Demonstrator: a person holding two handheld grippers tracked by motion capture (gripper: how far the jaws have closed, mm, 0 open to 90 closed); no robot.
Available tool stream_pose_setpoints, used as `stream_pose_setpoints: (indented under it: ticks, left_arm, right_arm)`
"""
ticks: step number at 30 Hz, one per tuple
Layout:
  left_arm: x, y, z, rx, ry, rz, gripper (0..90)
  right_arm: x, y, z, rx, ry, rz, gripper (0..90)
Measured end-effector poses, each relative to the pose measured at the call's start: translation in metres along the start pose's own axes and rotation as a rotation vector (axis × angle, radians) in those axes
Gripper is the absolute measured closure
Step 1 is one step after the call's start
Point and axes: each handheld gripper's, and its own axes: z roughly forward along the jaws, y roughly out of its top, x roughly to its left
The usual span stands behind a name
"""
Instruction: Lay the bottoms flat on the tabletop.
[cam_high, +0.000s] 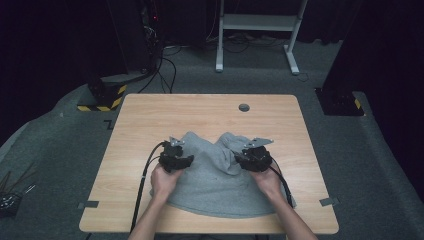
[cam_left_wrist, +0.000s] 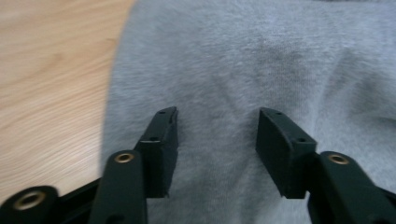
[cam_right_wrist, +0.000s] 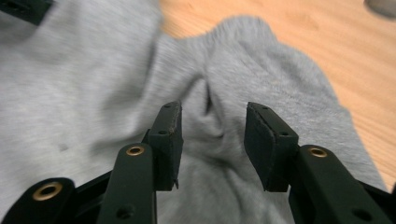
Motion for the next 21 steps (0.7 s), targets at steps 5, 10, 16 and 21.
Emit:
stream_pose_setpoints:
  ticks: [5, 10, 16, 21]
  left_arm:
    - [0.001, -0.003, 0.006, 0.061, -0.005, 0.036, 81.4]
    - [-0.001, -0.010, -0.021, 0.041, 0.007, 0.088, 88.1]
    - [0.001, -0.030, -0.039, 0.153, -0.017, 0.157, 87.3]
    - [-0.007, -0.023, -0.043, 0.061, -0.050, 0.142, 62.6]
  right_arm:
    - [-0.001, -0.007, 0.024, 0.109, 0.005, -0.023, 77.7]
    - [0.000, -0.010, 0.008, 0.061, 0.010, -0.053, 86.7]
    - [0.012, -0.033, -0.015, 0.091, 0.082, -0.109, 85.6]
    - [0.017, -0.028, -0.018, 0.043, 0.094, -0.091, 69.1]
